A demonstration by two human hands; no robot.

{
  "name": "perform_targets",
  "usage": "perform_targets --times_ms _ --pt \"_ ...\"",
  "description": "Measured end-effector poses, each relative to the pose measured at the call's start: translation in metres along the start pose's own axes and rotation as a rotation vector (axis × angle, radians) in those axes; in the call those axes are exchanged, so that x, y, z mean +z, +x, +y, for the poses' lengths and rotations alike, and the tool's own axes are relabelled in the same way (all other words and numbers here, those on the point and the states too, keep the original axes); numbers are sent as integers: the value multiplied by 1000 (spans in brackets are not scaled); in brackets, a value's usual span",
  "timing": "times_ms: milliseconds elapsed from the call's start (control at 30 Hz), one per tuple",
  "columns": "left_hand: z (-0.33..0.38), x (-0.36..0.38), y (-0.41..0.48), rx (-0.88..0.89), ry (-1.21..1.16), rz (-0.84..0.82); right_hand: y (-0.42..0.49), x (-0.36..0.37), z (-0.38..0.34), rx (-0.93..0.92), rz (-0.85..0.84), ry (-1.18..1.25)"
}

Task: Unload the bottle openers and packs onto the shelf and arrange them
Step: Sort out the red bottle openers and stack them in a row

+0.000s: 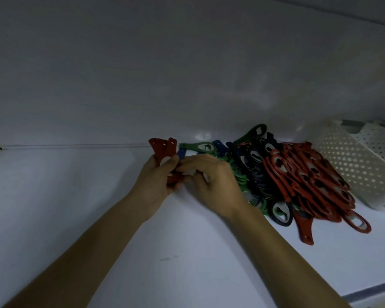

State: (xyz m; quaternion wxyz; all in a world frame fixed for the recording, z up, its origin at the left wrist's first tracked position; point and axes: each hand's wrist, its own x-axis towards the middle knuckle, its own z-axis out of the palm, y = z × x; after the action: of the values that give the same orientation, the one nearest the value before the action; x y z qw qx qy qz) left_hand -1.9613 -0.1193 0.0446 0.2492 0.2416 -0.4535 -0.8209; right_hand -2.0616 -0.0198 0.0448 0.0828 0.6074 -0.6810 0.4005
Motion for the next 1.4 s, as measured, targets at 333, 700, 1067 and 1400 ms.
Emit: perform_targets --times_ms 333,700,1067,1400 --pt "-6 4 -3 152 366 -71 27 -54 65 603 -49 -687" --pt "-2 -6 1 -17 -163 -116 17 -47 40 258 525 -214" --pt "-1 -14 5 -15 -292 -118 12 9 -16 -58 -94 131" --pt "-25 11 -10 469 534 -124 18 -6 -35 426 157 467"
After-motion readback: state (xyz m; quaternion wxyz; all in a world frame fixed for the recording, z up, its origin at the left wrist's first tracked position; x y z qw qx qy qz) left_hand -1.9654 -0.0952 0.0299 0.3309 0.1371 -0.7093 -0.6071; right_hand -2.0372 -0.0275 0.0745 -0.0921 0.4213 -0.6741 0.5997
